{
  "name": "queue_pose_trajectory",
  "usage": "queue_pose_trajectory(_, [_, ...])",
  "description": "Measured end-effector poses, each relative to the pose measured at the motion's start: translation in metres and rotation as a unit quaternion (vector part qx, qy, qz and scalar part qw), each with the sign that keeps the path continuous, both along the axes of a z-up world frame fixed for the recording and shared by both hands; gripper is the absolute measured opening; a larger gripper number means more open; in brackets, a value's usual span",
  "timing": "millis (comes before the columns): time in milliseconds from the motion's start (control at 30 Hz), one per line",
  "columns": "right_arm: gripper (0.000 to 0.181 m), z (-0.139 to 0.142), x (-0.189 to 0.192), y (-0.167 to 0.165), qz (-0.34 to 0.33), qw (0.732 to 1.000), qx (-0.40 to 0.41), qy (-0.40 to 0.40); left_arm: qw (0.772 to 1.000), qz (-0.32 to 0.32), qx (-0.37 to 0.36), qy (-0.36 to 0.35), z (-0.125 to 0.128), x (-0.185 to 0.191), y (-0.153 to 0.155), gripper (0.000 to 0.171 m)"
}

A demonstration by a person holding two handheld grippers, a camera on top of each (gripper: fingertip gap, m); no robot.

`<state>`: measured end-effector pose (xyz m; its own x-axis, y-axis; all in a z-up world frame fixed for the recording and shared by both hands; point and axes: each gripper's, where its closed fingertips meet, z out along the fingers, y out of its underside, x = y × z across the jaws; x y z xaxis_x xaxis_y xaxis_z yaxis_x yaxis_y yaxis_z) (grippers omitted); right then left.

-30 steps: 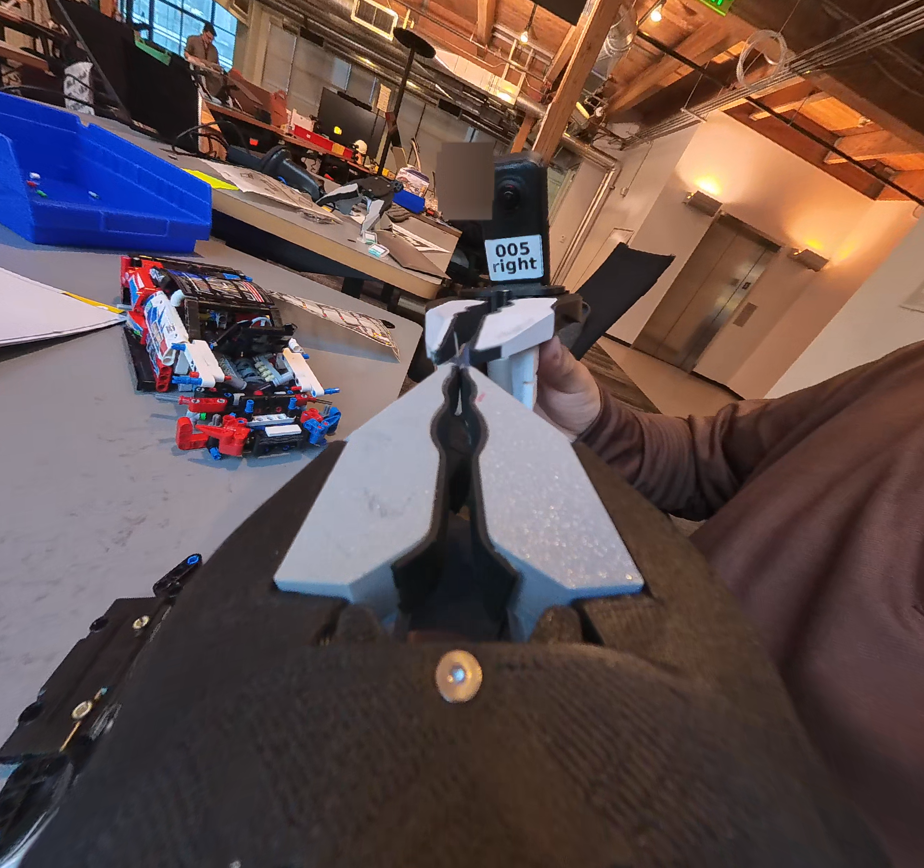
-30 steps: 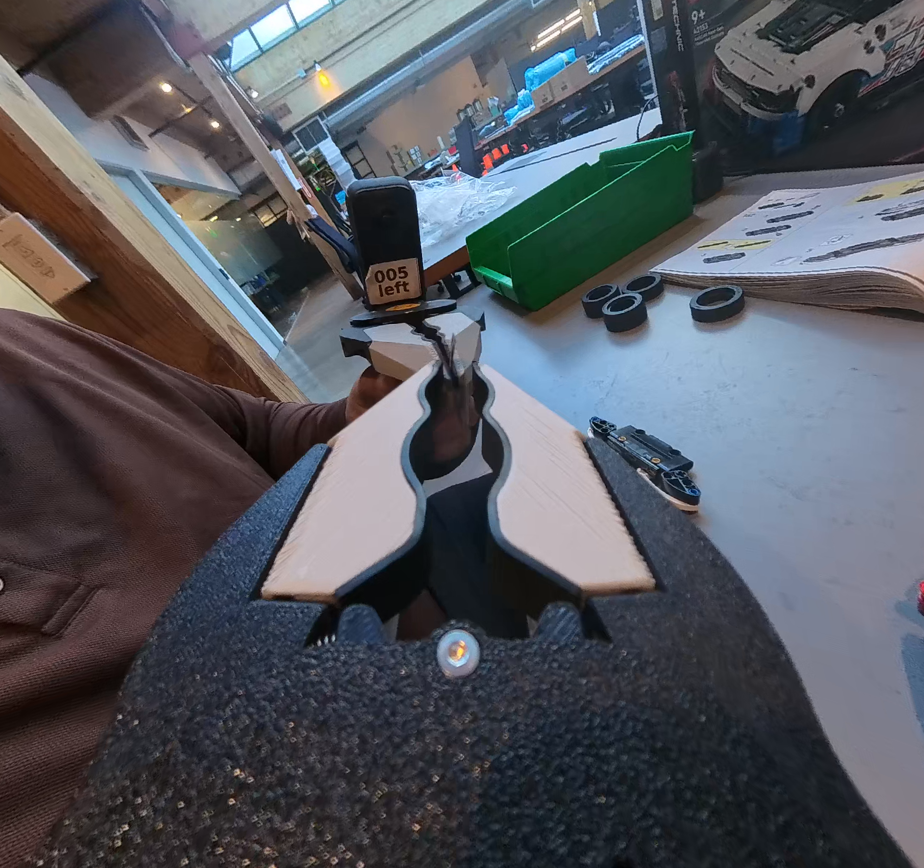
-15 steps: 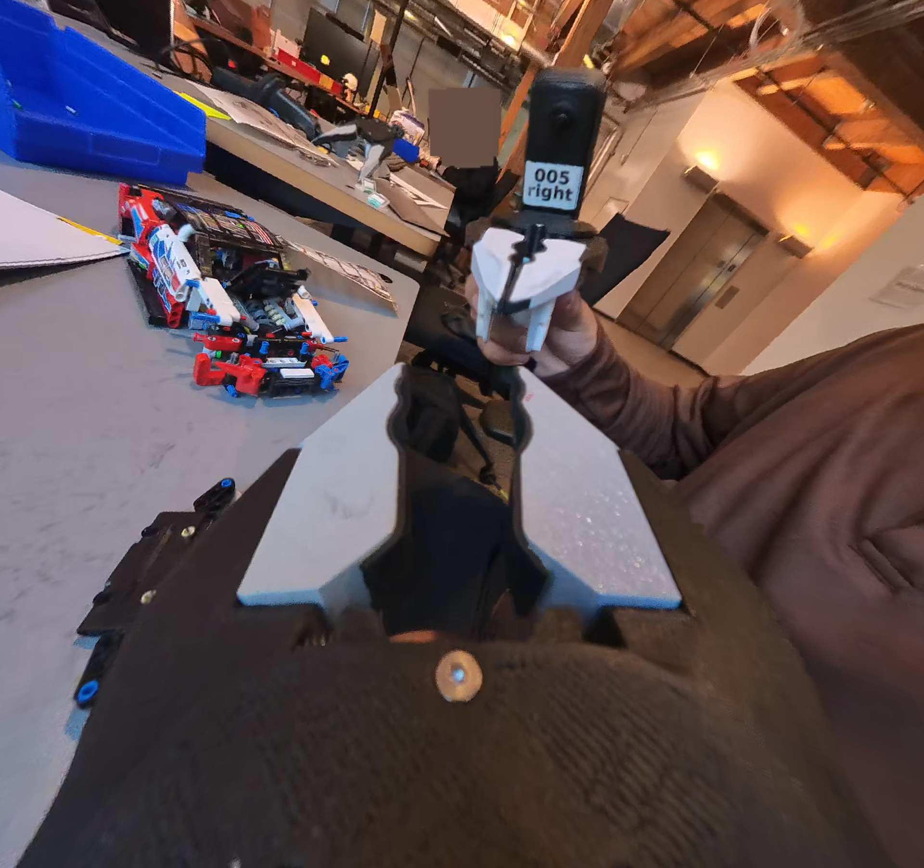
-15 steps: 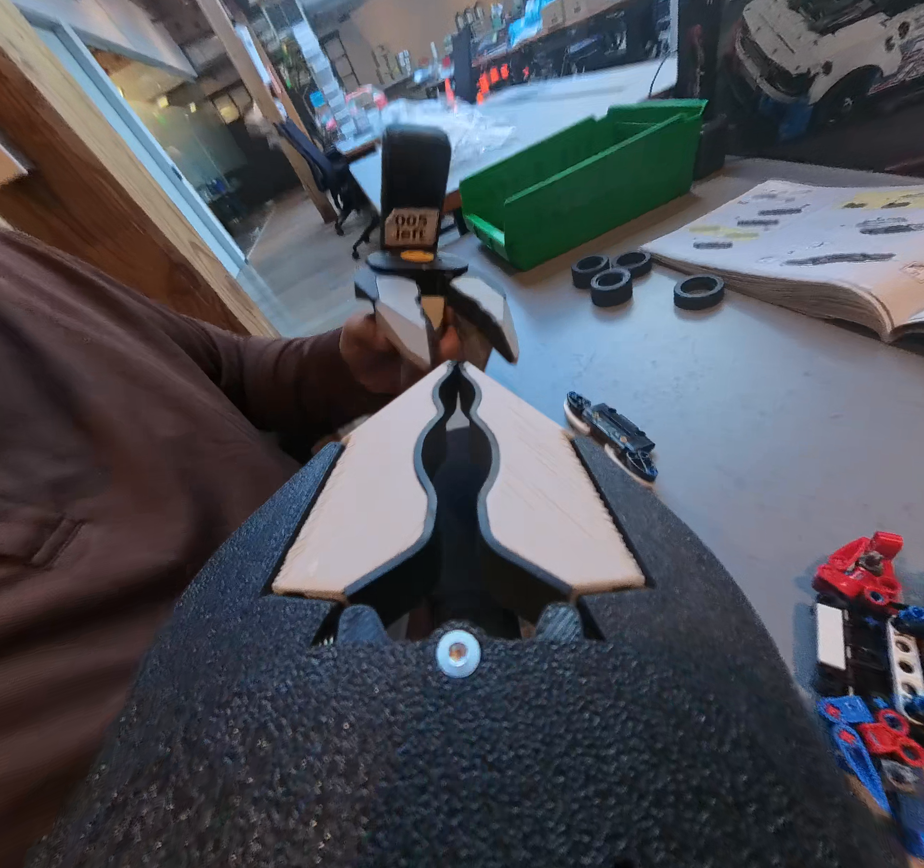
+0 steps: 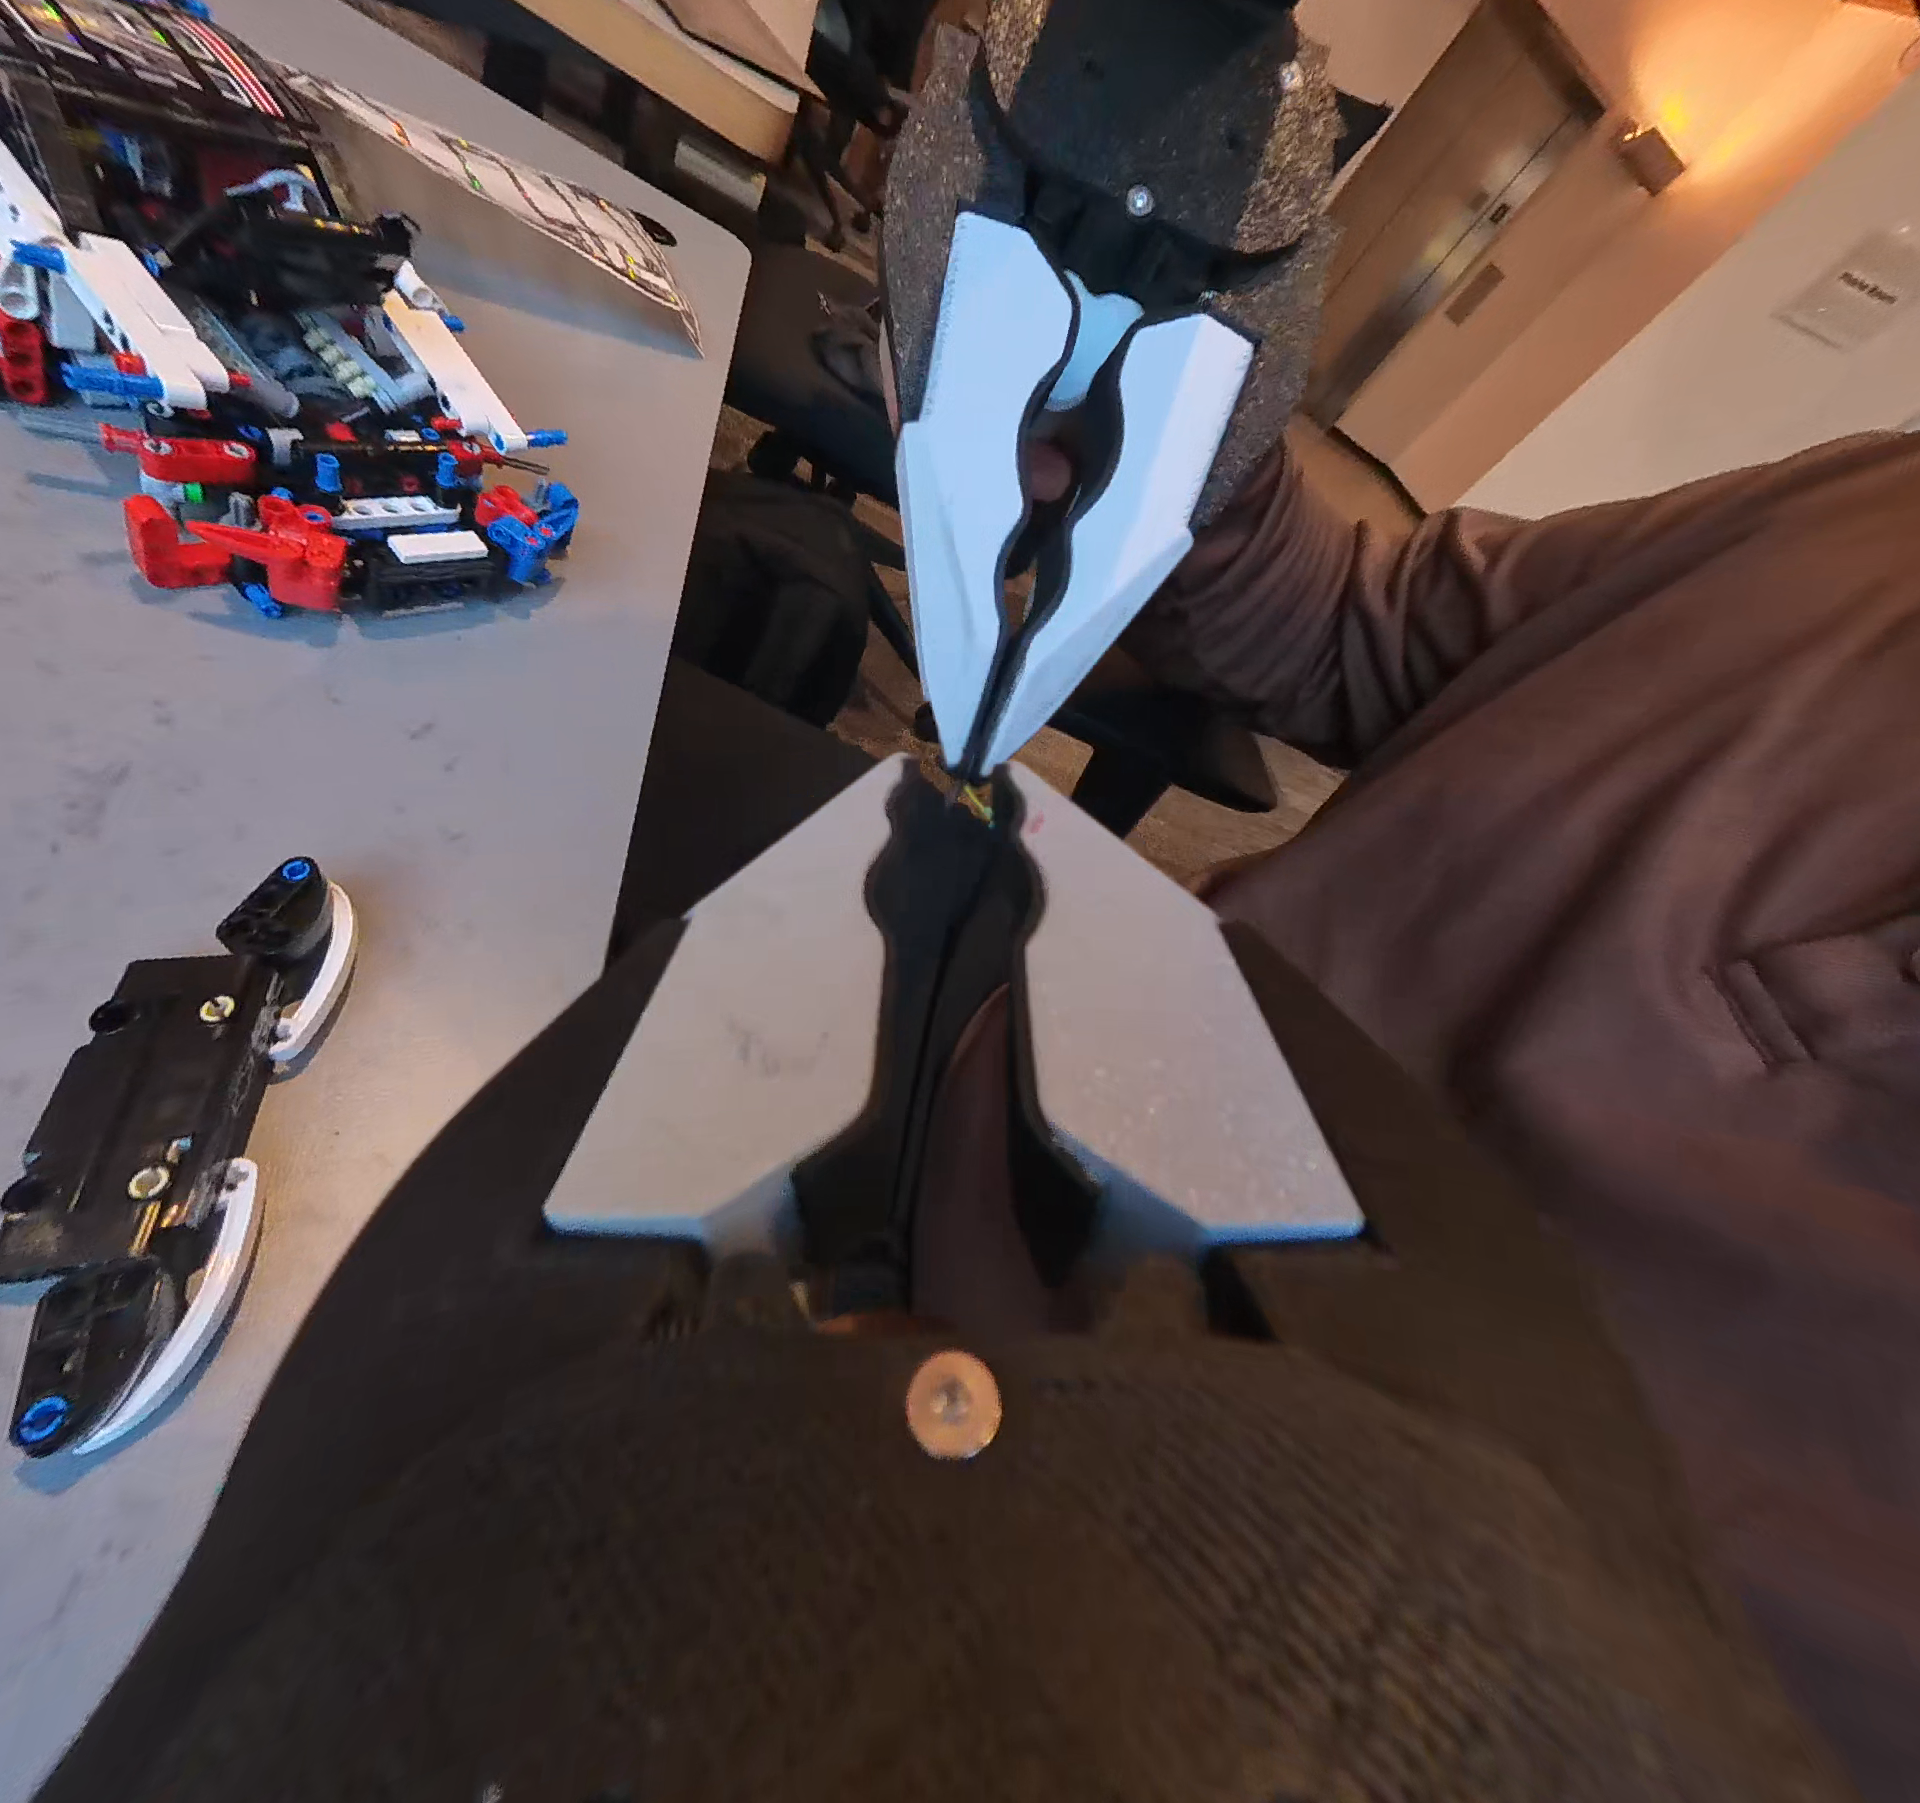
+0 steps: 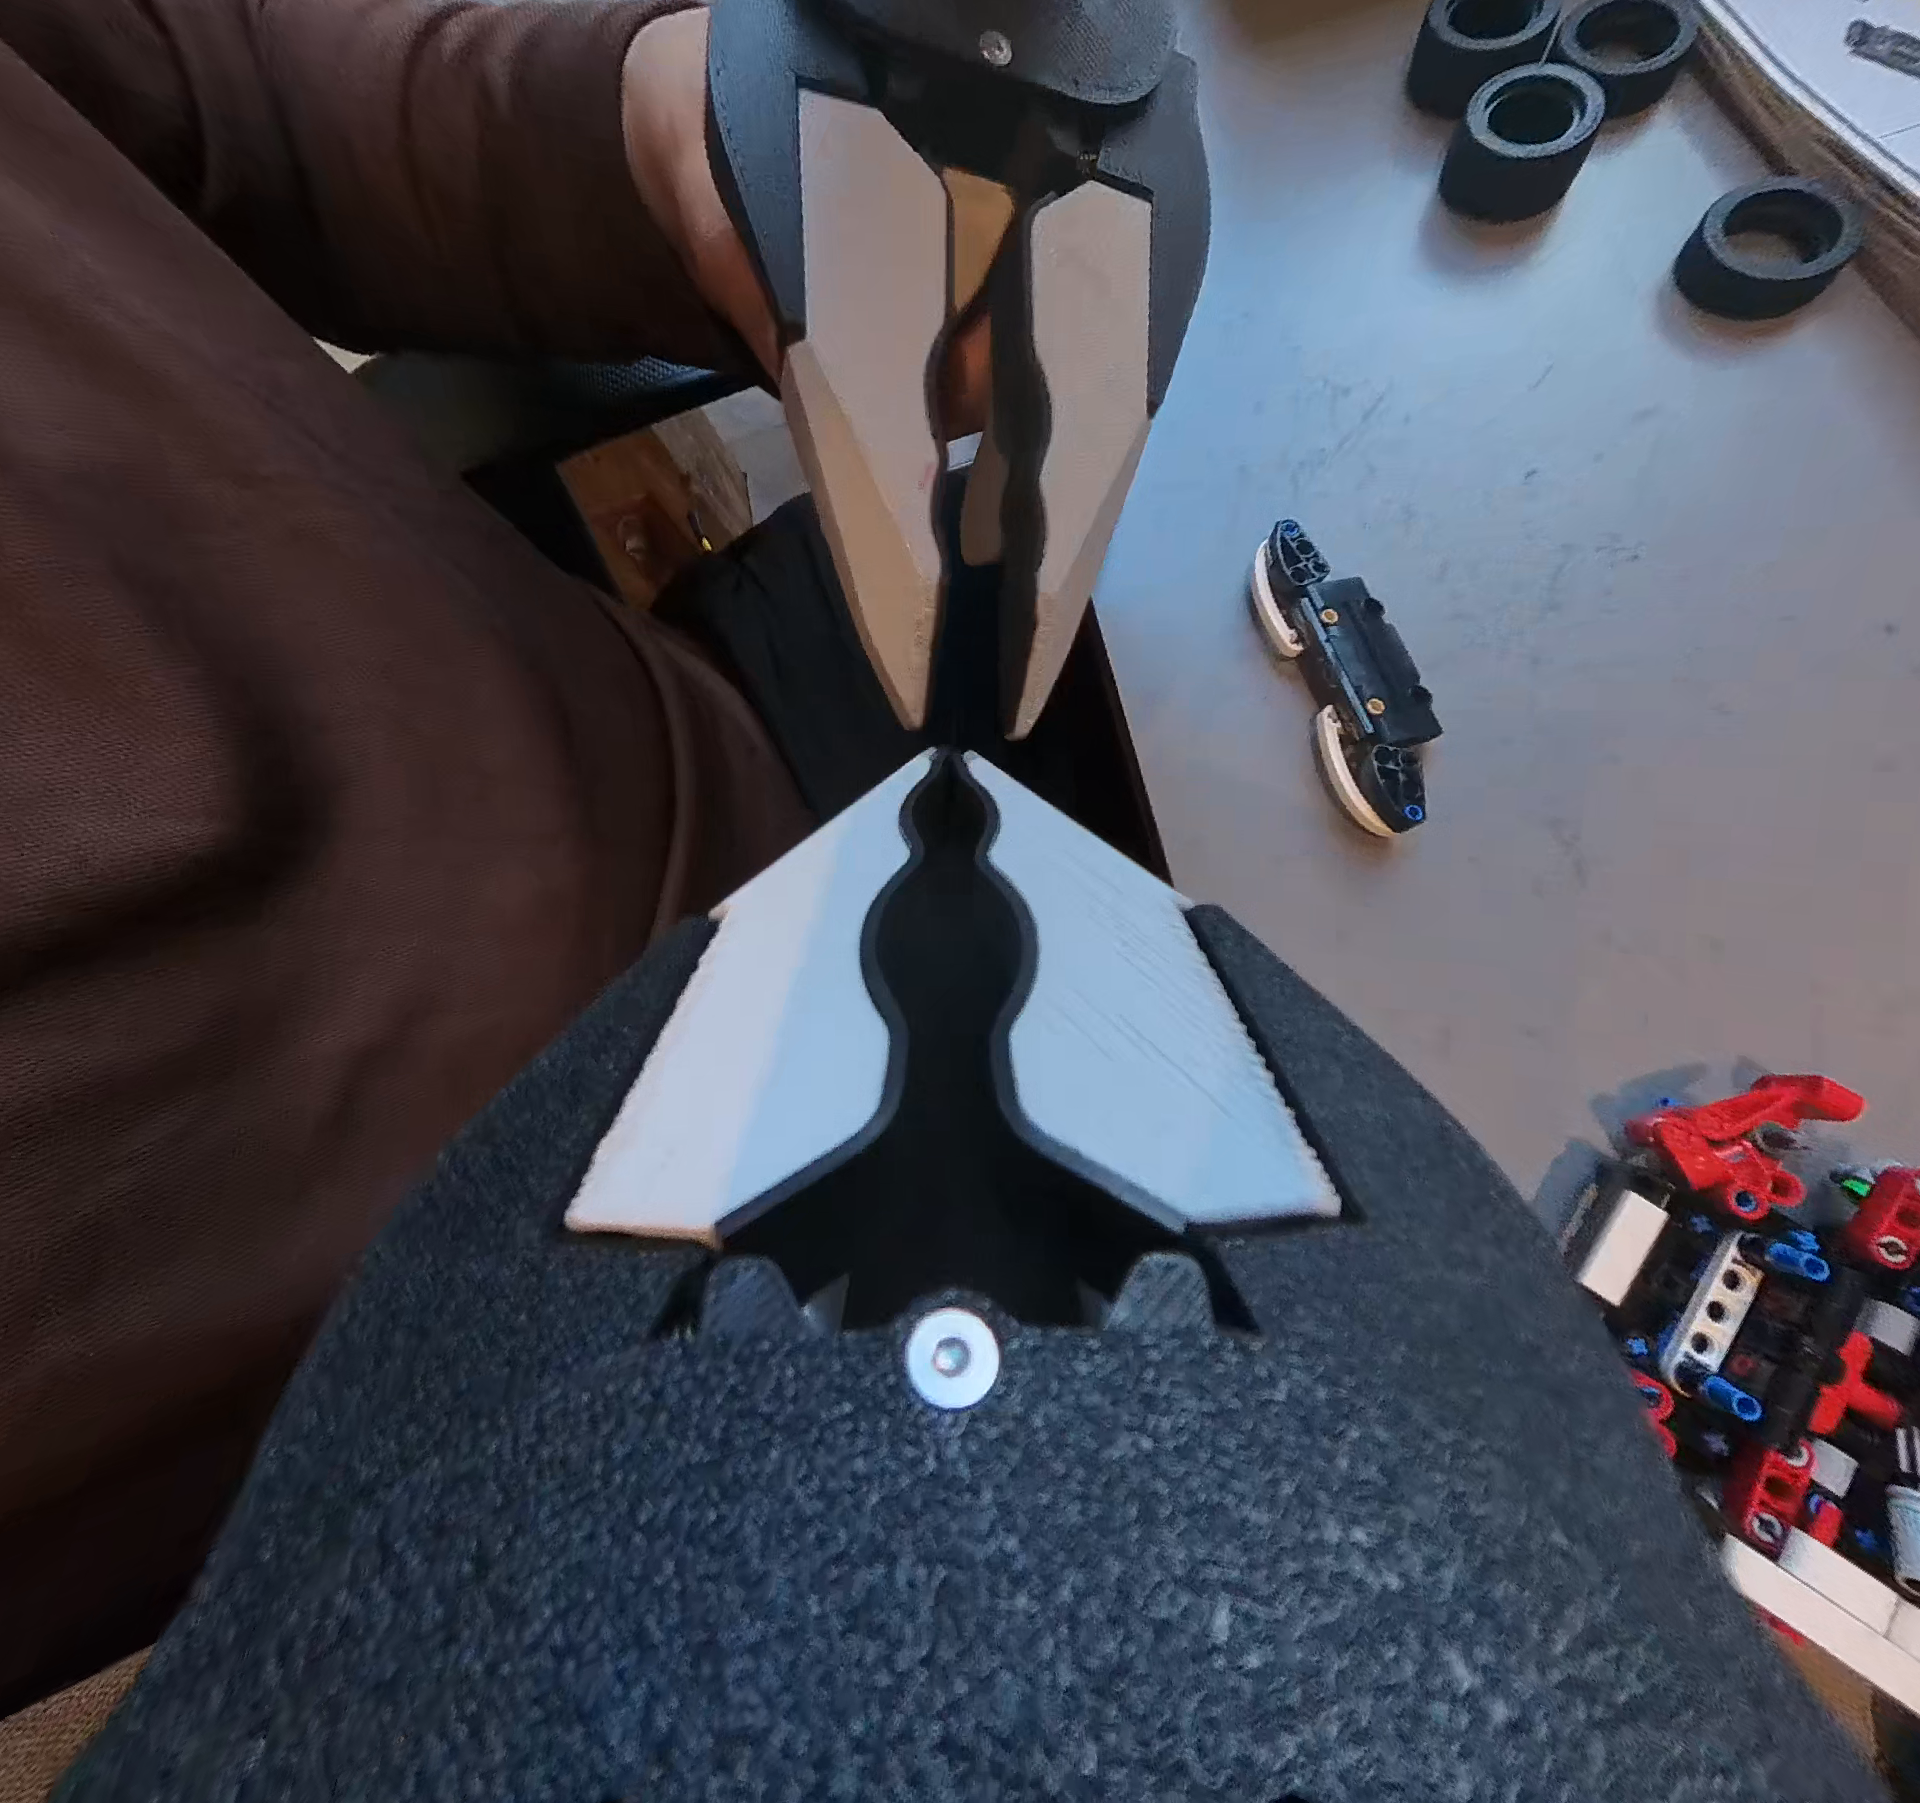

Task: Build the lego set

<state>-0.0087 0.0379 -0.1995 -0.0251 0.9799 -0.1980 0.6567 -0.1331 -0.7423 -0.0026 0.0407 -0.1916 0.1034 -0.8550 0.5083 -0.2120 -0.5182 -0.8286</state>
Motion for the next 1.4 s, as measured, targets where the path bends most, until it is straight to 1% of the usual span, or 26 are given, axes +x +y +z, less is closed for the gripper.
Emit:
queue_pose_trajectory(133, [0.0,-0.004,0.001,0.0,0.003,1.0,-0.003,-0.006,1.0,-0.013,-0.002,0.002,-0.005,0.002,-0.004,0.0])
queue_pose_trajectory(433, [0.0,-0.011,0.003,-0.002,0.011,1.0,-0.004,-0.015,1.0,-0.019,-0.01,-0.003,-0.009,0.006,-0.006,0.003])
queue_pose_trajectory(467, [0.0,-0.011,0.002,-0.002,0.012,1.0,-0.004,-0.014,1.0,-0.017,-0.009,-0.002,-0.01,0.006,-0.006,0.0])
queue_pose_trajectory(600, [0.0,-0.011,0.002,0.001,0.003,1.0,0.001,-0.01,1.0,0.003,0.003,-0.007,-0.01,0.006,-0.001,0.0])
queue_pose_trajectory(633, [0.0,-0.008,0.001,0.004,-0.005,1.0,-0.001,-0.001,1.0,0.014,0.006,-0.017,-0.007,0.005,0.001,0.0])
queue_pose_trajectory(700, [0.0,0.003,0.0,0.01,-0.024,0.999,-0.013,0.036,0.997,0.048,0.015,-0.06,0.005,0.003,0.008,0.0])
queue_pose_trajectory(767, [0.012,0.016,0.002,0.02,-0.05,0.996,-0.027,0.075,0.987,0.088,0.029,-0.13,0.024,-0.004,0.015,0.0])
queue_pose_trajectory(800, [0.017,0.024,0.004,0.026,-0.065,0.993,-0.031,0.098,0.979,0.112,0.04,-0.164,0.034,-0.01,0.019,0.0])
queue_pose_trajectory(867, [0.018,0.044,0.004,0.033,-0.084,0.98,-0.053,0.172,0.963,0.147,0.058,-0.22,0.049,-0.021,0.023,0.0])
queue_pose_trajectory(933, [0.017,0.061,0.001,0.031,-0.085,0.963,-0.098,0.236,0.948,0.165,0.065,-0.263,0.06,-0.027,0.023,0.0])
queue_pose_trajectory(1000, [0.017,0.066,-0.004,0.03,-0.086,0.952,-0.124,0.265,0.934,0.179,0.075,-0.301,0.069,-0.033,0.023,0.0])
queue_pose_trajectory(1067, [0.017,0.067,-0.01,0.026,-0.079,0.948,-0.138,0.277,0.916,0.185,0.08,-0.347,0.082,-0.041,0.02,0.0])
queue_pose_trajectory(1100, [0.017,0.067,-0.013,0.024,-0.075,0.947,-0.144,0.277,0.912,0.183,0.081,-0.358,0.085,-0.043,0.018,0.0])
queue_pose_trajectory(1167, [0.017,0.068,-0.019,0.022,-0.073,0.946,-0.144,0.28,0.912,0.178,0.079,-0.361,0.085,-0.042,0.016,0.0])
queue_pose_trajectory(1300, [0.017,0.079,-0.03,0.016,-0.056,0.94,-0.147,0.301,0.907,0.18,0.098,-0.367,0.088,-0.039,0.011,0.0])
queue_pose_trajectory(1400, [0.009,0.084,-0.033,0.017,-0.059,0.941,-0.132,0.307,0.908,0.178,0.101,-0.365,0.089,-0.038,0.009,0.0])
